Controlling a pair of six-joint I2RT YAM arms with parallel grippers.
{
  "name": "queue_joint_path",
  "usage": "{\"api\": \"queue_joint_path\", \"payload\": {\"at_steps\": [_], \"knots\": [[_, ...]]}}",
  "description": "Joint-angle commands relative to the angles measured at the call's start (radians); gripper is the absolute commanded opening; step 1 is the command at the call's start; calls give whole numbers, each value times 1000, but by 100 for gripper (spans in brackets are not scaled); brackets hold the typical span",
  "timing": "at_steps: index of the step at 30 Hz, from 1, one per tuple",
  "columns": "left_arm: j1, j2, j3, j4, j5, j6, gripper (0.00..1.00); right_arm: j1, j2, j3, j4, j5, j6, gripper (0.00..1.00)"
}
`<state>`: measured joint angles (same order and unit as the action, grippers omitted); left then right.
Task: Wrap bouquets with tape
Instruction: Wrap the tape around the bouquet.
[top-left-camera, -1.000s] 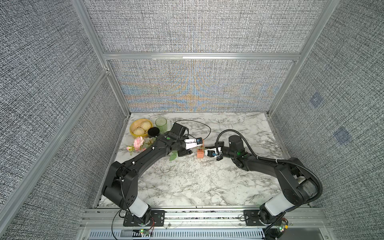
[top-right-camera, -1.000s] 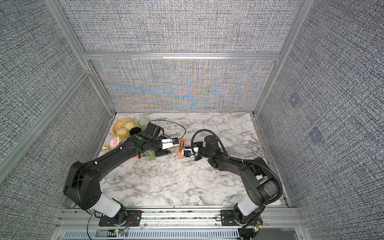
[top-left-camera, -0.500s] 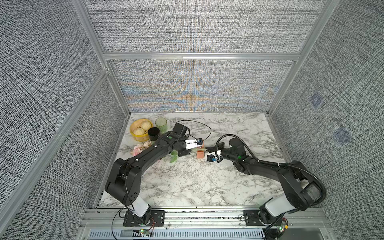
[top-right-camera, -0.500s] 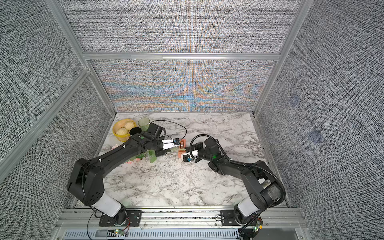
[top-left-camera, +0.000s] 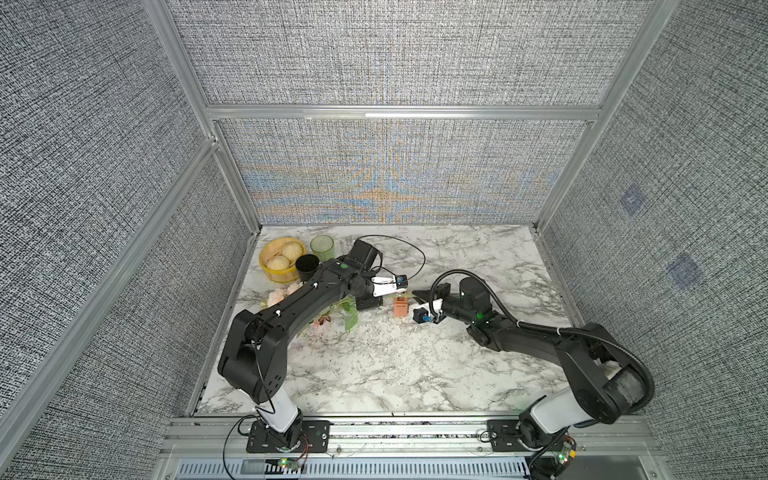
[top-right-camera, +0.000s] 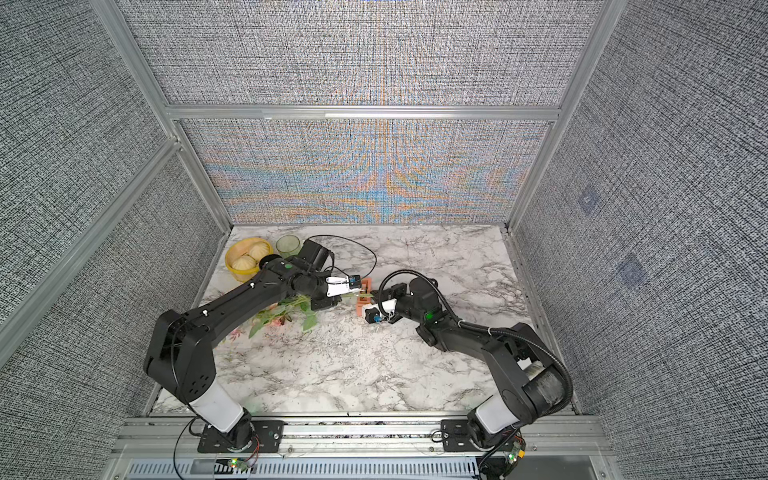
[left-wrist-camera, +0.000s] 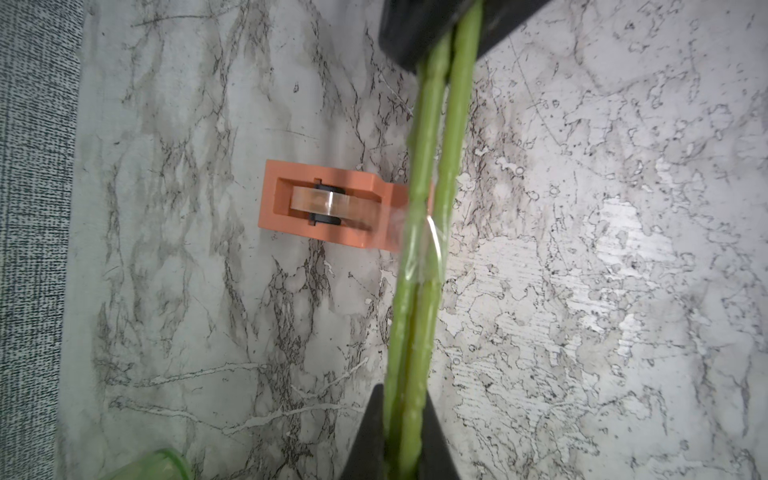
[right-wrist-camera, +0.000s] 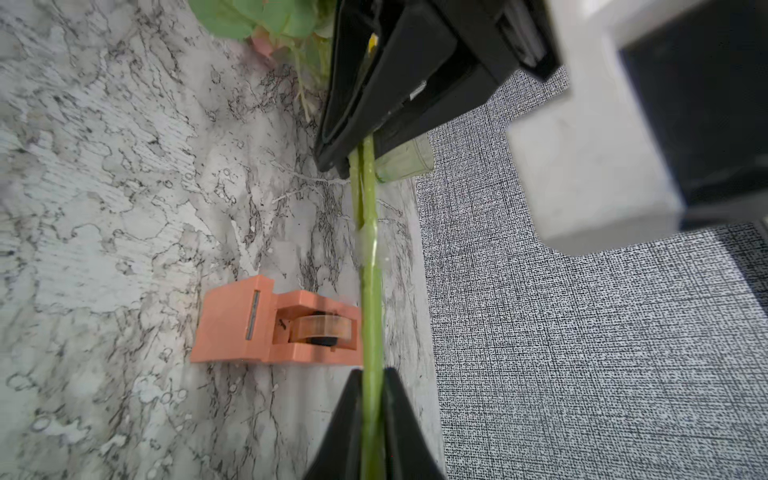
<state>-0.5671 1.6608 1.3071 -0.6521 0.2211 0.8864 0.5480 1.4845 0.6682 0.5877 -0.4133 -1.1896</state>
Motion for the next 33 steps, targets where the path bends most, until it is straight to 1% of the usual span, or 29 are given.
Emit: {"api": "queue_joint_path", "payload": {"at_steps": [1, 2, 4, 7, 9, 10, 11, 13, 15, 16, 17, 18, 19, 21, 23, 25, 27, 30, 33], "knots": [[0, -30, -19, 56, 1, 46, 0, 4, -66, 32, -266, -59, 135, 51], [-4, -40, -29, 83, -14, 42, 0, 4, -89, 39, -339, -82, 167, 59], [-18, -64, -59, 150, -65, 39, 0, 3, -146, 68, -519, -151, 246, 70], [-46, -95, -128, 264, -150, 69, 0, -6, -218, 133, -711, -210, 507, 78], [-64, -113, -183, 347, -198, 100, 0, -37, -240, 216, -826, -211, 750, 81], [-73, -124, -216, 402, -222, 110, 0, -80, -235, 291, -932, -289, 823, 81], [-80, -135, -240, 445, -233, 126, 0, -112, -227, 334, -986, -363, 845, 81], [-98, -160, -310, 559, -267, 166, 0, -207, -196, 447, -1099, -544, 920, 81], [-111, -181, -368, 669, -290, 194, 0, -281, -173, 506, -1138, -680, 955, 82], [-114, -190, -393, 725, -295, 205, 0, -308, -165, 517, -1113, -690, 1002, 82], [-118, -198, -415, 778, -300, 224, 0, -332, -155, 518, -1061, -646, 1079, 83], [-127, -202, -439, 829, -318, 246, 0, -347, -135, 541, -1061, -555, 1141, 84], [-135, -205, -456, 874, -334, 266, 0, -358, -99, 591, -1109, -499, 1157, 84], [-151, -203, -501, 992, -371, 316, 0, -354, 8, 735, -1285, -438, 1120, 85], [-164, -196, -542, 1114, -391, 360, 0, -337, 112, 851, -1440, -438, 1052, 85], [-174, -188, -559, 1183, -414, 396, 0, -314, 212, 951, -1580, -414, 966, 84], [-187, -183, -558, 1189, -432, 435, 0, -290, 317, 1041, -1719, -419, 869, 84], [-198, -184, -557, 1189, -432, 449, 0, -262, 457, 1167, -1920, -430, 708, 82], [-200, -184, -559, 1180, -421, 434, 0, -247, 554, 1238, -2025, -435, 617, 77]]}}
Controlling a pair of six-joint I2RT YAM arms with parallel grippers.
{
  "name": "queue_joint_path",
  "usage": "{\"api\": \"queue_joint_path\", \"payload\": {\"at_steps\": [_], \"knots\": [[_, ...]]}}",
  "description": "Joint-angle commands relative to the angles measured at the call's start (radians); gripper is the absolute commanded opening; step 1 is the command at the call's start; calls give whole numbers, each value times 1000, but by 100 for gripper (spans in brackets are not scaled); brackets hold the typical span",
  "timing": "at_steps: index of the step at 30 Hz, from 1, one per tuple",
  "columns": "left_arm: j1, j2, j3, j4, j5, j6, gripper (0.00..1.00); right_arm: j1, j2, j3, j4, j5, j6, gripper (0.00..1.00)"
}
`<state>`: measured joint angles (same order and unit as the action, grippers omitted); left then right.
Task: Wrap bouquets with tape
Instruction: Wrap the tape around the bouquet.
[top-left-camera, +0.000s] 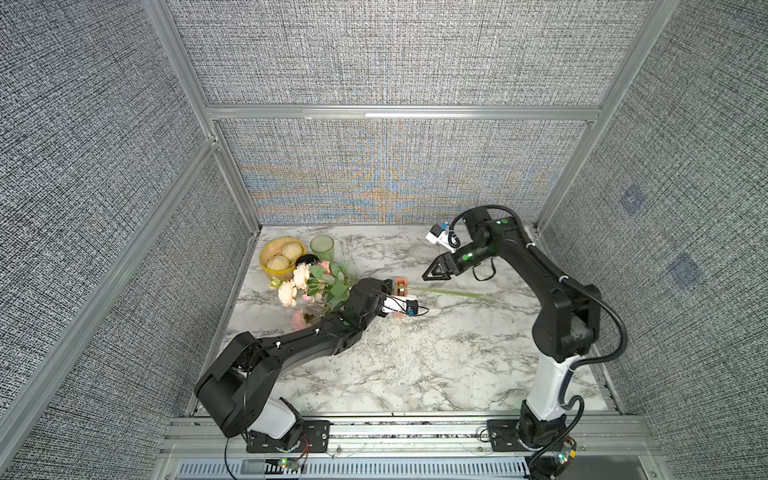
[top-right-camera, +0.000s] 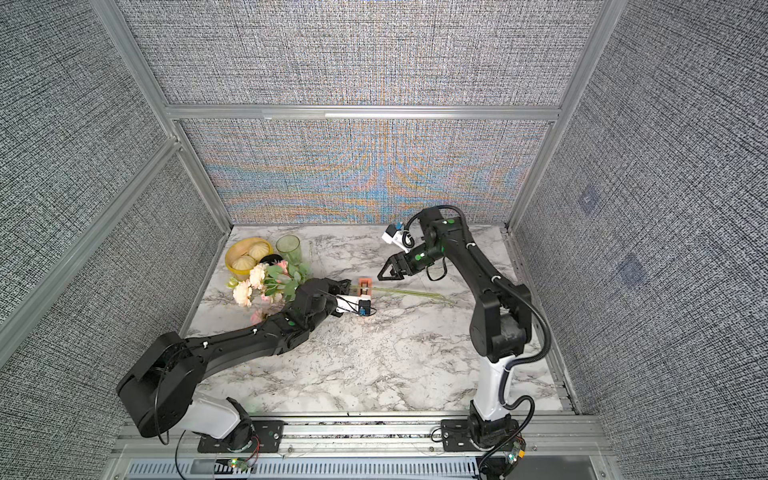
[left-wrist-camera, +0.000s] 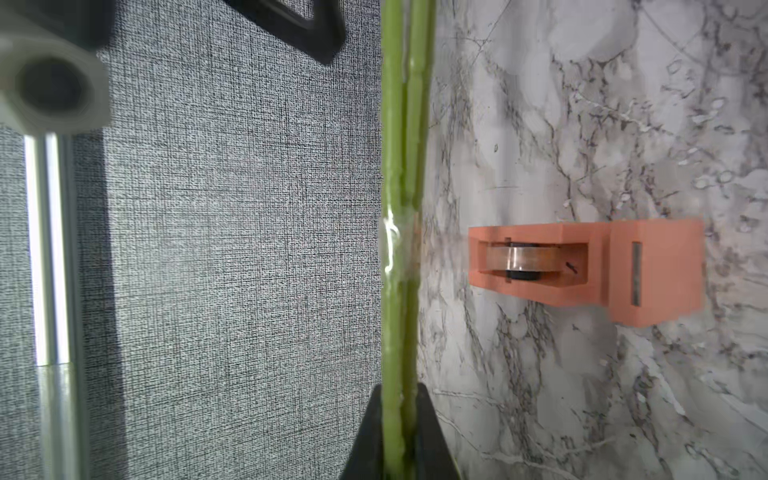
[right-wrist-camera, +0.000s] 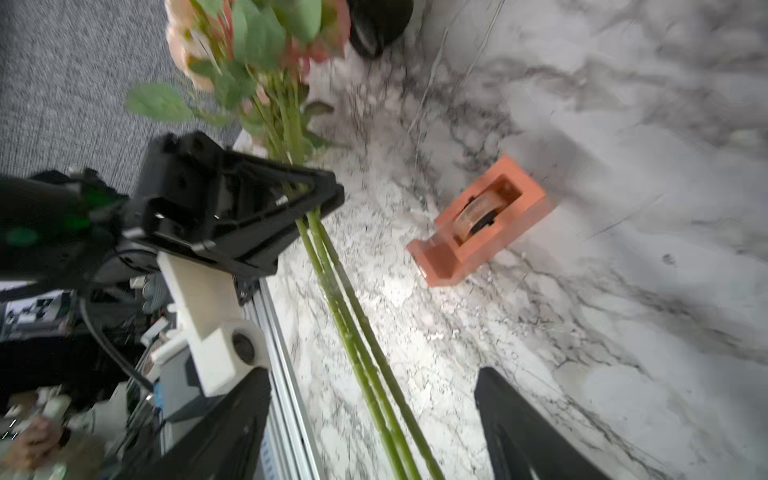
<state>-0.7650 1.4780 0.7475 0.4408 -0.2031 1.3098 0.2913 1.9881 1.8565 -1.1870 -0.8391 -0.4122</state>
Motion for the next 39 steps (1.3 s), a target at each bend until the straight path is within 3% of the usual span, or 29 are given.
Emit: {"api": "queue_joint_path", "payload": {"at_steps": [1, 11, 13, 18, 24, 26, 32, 33, 35, 36, 39], "knots": [[-2, -1, 2, 80, 6, 9, 0, 12, 65, 58, -261, -14, -181, 76], [-5, -9, -1, 48, 42, -46, 0, 41, 161, 101, -269, 51, -213, 64], [-4, -25, -1, 31, 62, -61, 0, 49, 174, 108, -267, 66, -221, 54], [-4, -60, 14, -55, 94, -111, 0, 64, 136, 77, -158, 113, -194, 18], [-5, -158, 38, -204, 122, -279, 0, 95, 42, -11, 16, 191, -192, 0], [-2, -203, 37, -251, 127, -318, 16, 102, 19, -32, 62, 206, -202, 0], [12, -328, 65, -413, 153, -442, 26, 126, -80, -156, 235, 223, -270, 0], [18, -346, 74, -435, 169, -465, 32, 129, -92, -169, 258, 228, -277, 0], [34, -373, 89, -483, 210, -492, 59, 134, -115, -197, 300, 230, -290, 0], [45, -383, 94, -491, 224, -518, 66, 138, -131, -219, 332, 234, -295, 0], [92, -385, 134, -552, 273, -573, 70, 152, -185, -311, 450, 258, -329, 0]]}}
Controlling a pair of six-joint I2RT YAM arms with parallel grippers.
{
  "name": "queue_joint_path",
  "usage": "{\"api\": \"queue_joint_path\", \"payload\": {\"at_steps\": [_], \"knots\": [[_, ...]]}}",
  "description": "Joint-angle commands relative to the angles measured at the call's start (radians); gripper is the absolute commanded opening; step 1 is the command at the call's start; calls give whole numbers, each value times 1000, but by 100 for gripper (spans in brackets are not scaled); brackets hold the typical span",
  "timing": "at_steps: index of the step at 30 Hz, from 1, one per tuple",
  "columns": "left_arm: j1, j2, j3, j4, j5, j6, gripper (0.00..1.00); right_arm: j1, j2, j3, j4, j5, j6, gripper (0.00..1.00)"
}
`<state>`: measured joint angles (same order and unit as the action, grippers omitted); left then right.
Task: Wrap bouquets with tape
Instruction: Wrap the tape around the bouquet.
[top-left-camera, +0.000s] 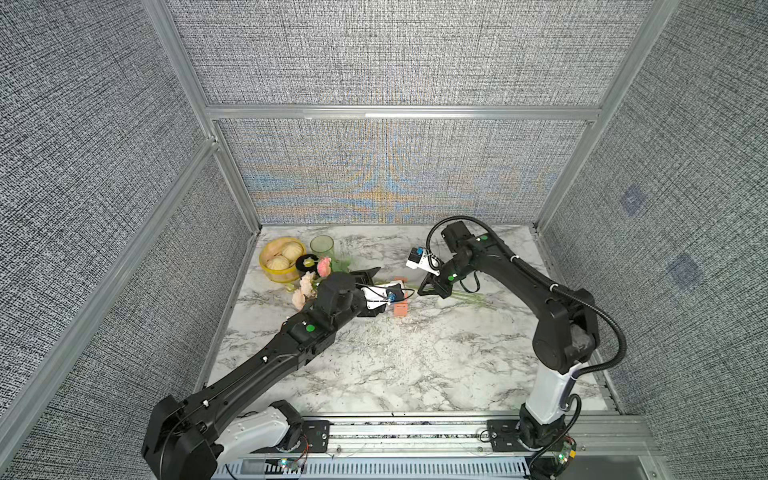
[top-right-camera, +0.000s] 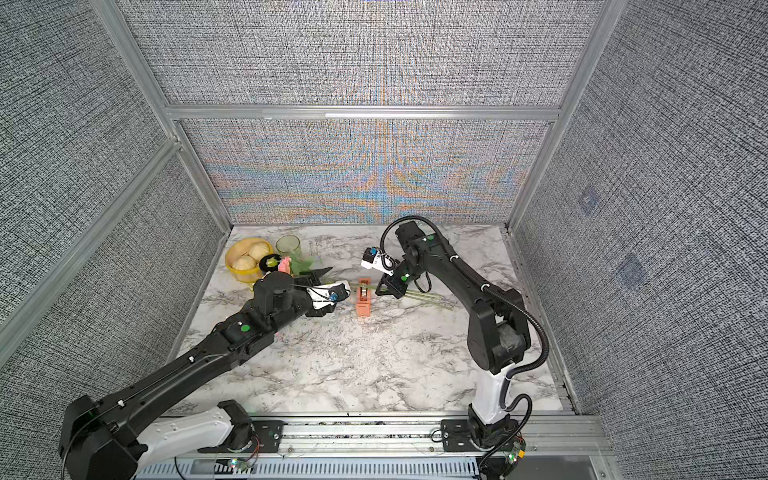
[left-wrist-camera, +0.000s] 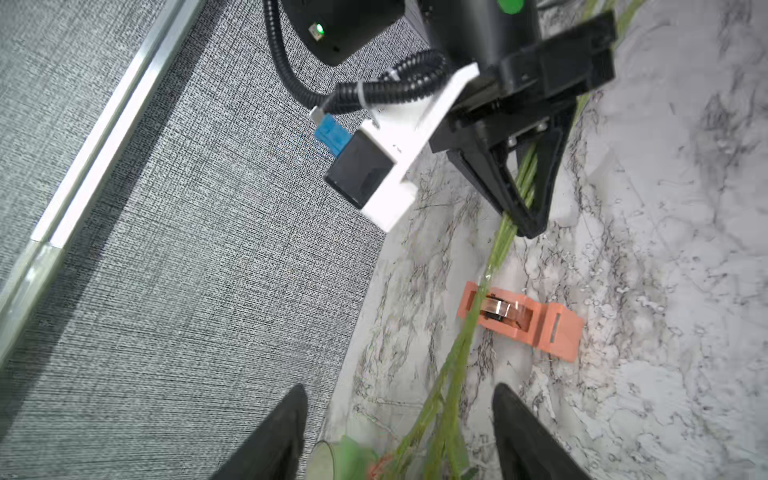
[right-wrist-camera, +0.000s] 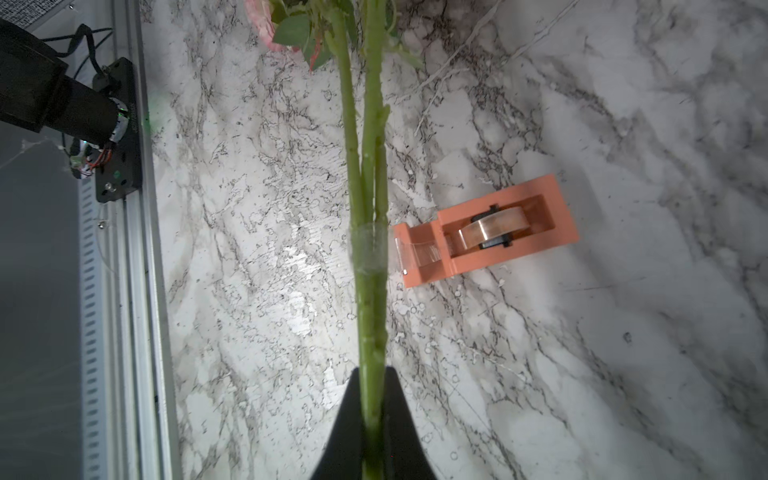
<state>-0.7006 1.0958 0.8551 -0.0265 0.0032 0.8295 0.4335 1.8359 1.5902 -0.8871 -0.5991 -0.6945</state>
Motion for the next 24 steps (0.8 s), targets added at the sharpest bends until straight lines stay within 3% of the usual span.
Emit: {"api": "queue_joint_path", "payload": {"at_steps": [1, 8, 12, 16, 24], "knots": [[45, 2, 43, -107, 82, -111, 71, 14, -49, -73, 177, 25, -68, 0], [165, 87, 187, -305, 272, -187, 79, 30, -206, -370, 584, 32, -165, 0], [167, 189, 318, -534, 357, -128, 72, 46, -275, -570, 928, 17, -238, 0], [167, 290, 404, -685, 414, -92, 72, 68, -288, -679, 1129, 73, -289, 0], [167, 443, 431, -705, 436, -79, 75, 121, -276, -818, 1433, 224, -441, 0]]}}
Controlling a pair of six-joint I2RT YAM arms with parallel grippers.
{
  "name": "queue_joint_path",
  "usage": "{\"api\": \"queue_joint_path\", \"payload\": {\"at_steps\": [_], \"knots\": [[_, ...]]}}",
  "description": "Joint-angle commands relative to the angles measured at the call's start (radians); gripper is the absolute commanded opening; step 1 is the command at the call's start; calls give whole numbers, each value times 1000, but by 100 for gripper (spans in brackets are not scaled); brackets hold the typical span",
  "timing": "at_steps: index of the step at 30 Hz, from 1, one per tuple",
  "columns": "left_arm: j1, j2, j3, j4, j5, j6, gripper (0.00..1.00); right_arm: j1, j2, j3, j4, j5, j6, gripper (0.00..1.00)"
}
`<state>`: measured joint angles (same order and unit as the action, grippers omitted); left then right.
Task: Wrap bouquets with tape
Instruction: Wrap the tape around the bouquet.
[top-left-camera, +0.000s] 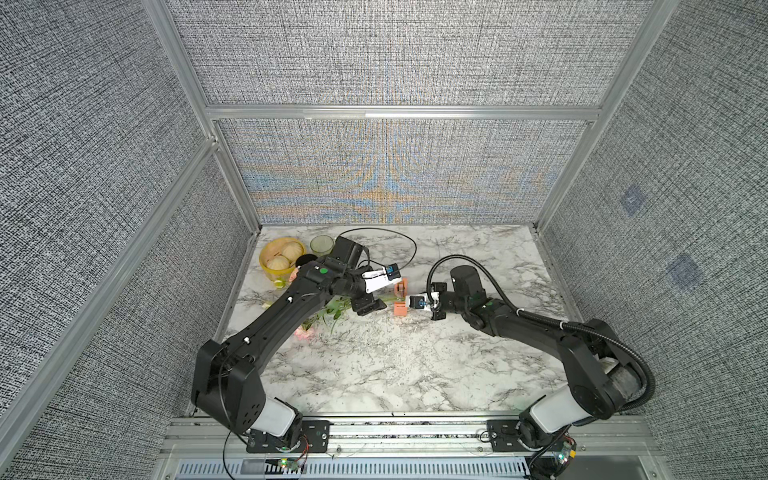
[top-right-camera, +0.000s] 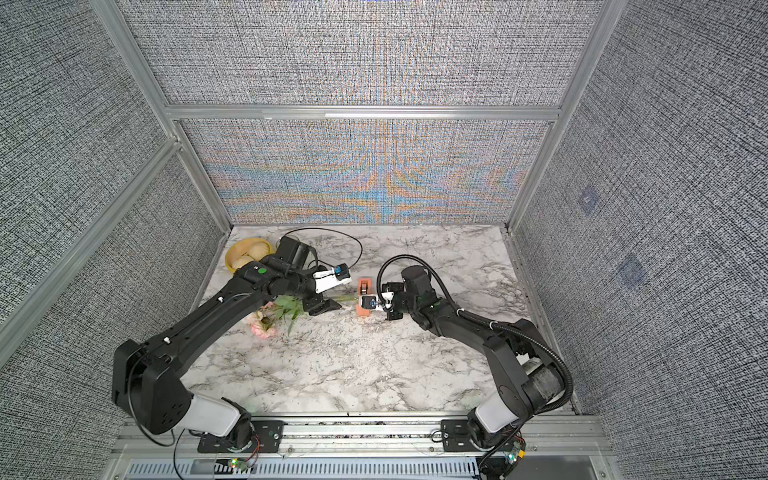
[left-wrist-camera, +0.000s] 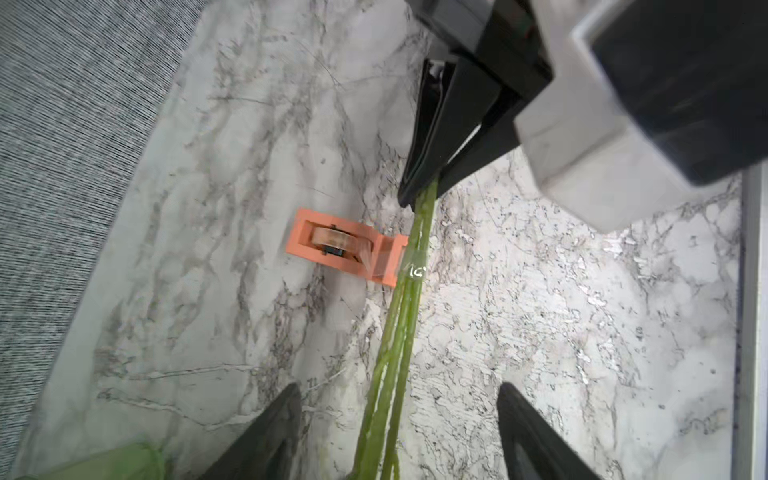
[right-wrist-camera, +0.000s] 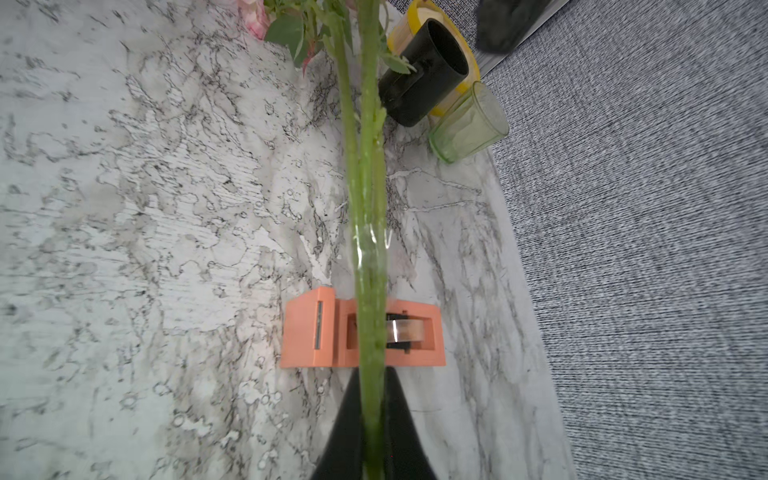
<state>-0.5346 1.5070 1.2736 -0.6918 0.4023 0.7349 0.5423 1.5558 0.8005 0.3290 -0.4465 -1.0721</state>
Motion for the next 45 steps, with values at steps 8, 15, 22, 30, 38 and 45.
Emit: {"api": "queue_joint_path", "payload": {"at_steps": [8, 15, 22, 30, 38, 45], "knots": [[2, 150, 72, -76, 20, 32, 75, 38, 3, -108, 361, 129, -150, 0], [10, 220, 139, -147, 30, 66, 69, 69, -33, -154, 368, 192, -253, 0], [16, 277, 213, -280, 92, 110, 22, 97, 1, -211, 541, 258, -351, 0], [17, 377, 337, -447, 120, 132, 2, 125, 0, -239, 591, 318, -343, 2], [16, 404, 402, -485, 151, 120, 39, 137, -17, -256, 586, 323, -360, 0], [16, 472, 428, -559, 194, 203, 64, 141, -4, -251, 673, 342, -310, 0]]}}
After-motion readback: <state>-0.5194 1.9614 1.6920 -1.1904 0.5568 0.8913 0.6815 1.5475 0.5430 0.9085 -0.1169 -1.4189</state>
